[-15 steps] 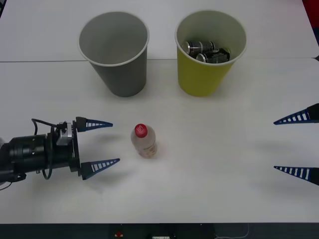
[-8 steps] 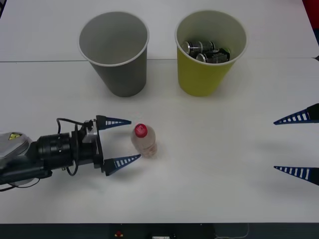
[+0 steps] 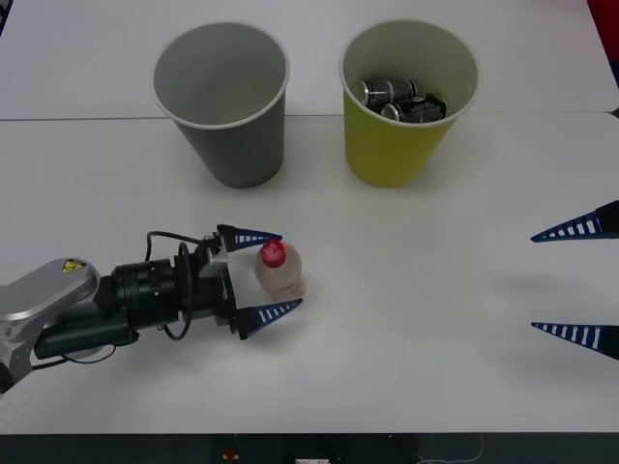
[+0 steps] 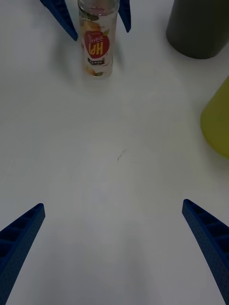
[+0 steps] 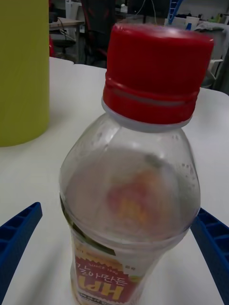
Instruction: Put the can into the green bin and the plastic bottle into the gray bin
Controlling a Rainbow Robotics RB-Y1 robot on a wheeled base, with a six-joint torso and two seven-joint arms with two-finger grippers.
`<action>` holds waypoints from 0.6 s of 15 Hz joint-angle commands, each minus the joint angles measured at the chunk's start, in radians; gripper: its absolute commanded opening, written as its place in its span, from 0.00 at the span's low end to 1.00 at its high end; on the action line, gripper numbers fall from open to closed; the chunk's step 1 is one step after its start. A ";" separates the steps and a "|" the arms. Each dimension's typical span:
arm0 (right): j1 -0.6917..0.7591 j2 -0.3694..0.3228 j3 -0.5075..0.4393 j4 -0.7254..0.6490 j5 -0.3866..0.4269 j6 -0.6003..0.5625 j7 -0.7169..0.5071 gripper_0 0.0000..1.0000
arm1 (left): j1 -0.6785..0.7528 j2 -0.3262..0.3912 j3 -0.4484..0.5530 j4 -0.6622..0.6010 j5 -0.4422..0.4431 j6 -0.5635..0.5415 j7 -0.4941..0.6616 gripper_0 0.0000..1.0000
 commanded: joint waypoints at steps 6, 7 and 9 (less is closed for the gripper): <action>0.000 0.000 0.000 0.000 0.000 0.000 0.000 1.00 | -0.001 -0.001 -0.002 0.000 -0.009 0.003 0.009 0.00; 0.000 0.000 0.000 0.000 0.000 0.000 0.000 1.00 | -0.001 0.004 -0.002 0.000 -0.009 0.003 0.012 0.00; 0.000 0.000 0.000 0.000 0.000 0.000 0.000 1.00 | -0.003 0.019 -0.002 0.000 -0.008 -0.002 0.021 0.00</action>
